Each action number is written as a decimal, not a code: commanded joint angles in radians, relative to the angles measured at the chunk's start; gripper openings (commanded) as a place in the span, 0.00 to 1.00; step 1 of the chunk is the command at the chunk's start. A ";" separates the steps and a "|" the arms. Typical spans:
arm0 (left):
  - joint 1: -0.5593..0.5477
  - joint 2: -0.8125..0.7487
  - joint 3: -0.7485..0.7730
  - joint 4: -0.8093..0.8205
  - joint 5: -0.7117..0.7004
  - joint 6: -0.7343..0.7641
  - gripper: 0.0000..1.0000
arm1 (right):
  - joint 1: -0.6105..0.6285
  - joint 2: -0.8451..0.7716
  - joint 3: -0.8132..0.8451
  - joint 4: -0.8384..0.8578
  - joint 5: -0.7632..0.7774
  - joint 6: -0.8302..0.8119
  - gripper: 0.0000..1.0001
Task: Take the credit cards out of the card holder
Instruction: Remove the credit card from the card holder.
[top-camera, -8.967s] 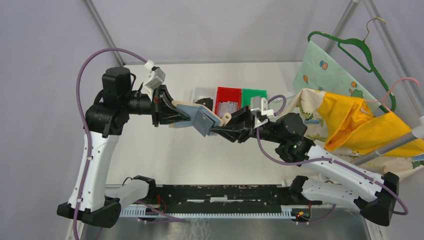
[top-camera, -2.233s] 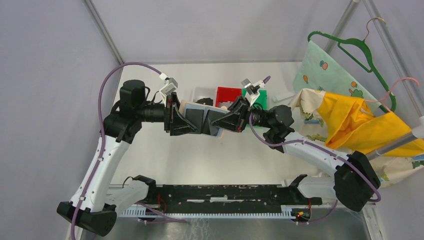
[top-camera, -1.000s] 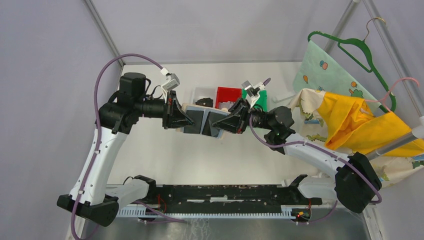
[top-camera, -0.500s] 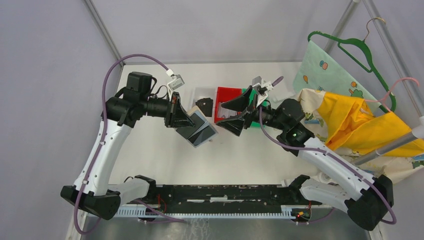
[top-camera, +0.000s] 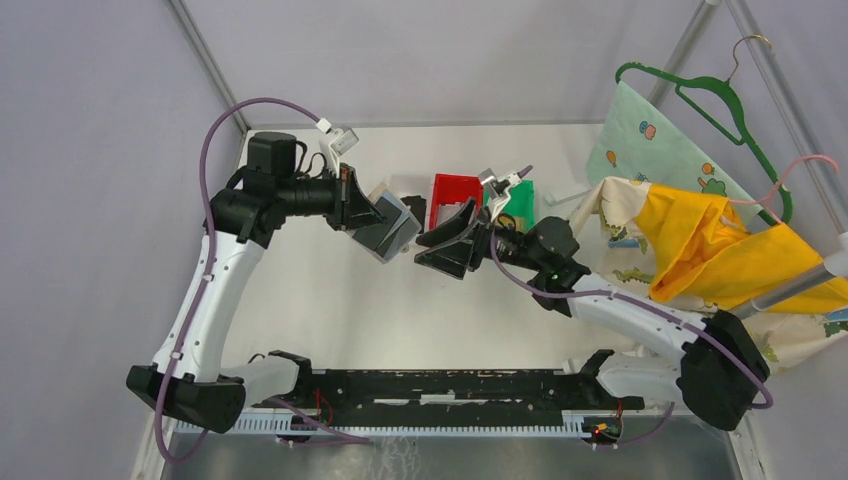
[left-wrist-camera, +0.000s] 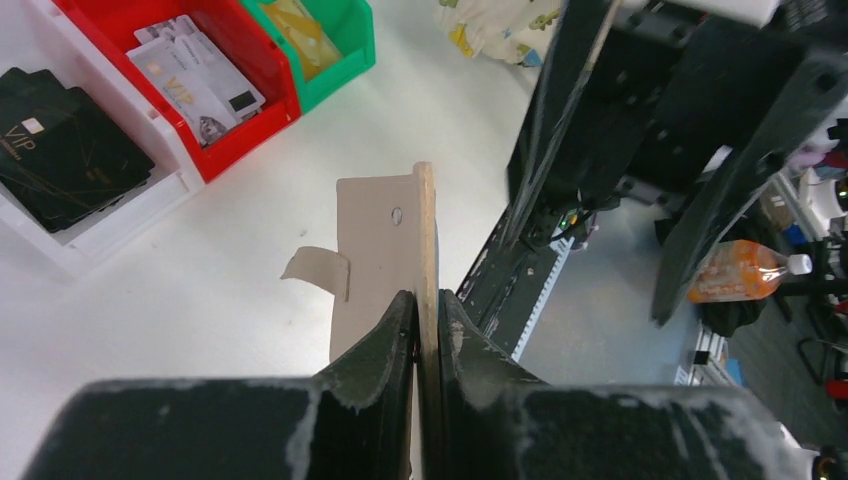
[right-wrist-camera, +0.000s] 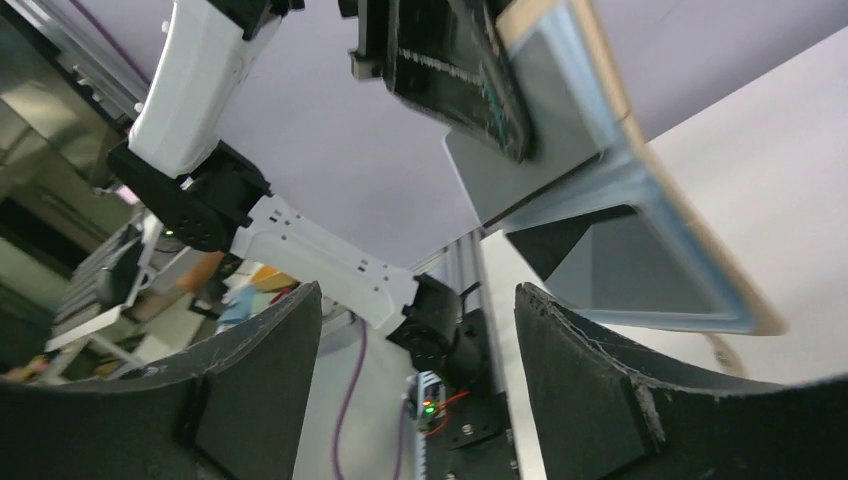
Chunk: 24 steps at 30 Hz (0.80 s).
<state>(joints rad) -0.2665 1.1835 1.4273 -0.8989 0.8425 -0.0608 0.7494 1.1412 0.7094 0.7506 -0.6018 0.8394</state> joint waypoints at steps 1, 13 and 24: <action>0.005 0.012 0.015 0.109 0.104 -0.158 0.02 | 0.052 0.094 -0.020 0.352 0.013 0.229 0.74; 0.004 -0.013 0.000 0.178 0.232 -0.265 0.04 | 0.077 0.276 0.040 0.592 0.036 0.384 0.69; 0.004 -0.027 -0.030 0.226 0.299 -0.317 0.04 | 0.085 0.368 0.071 0.794 0.059 0.490 0.60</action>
<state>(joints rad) -0.2638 1.1954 1.3987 -0.7479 1.0607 -0.3084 0.8307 1.4750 0.7330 1.3338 -0.5610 1.2461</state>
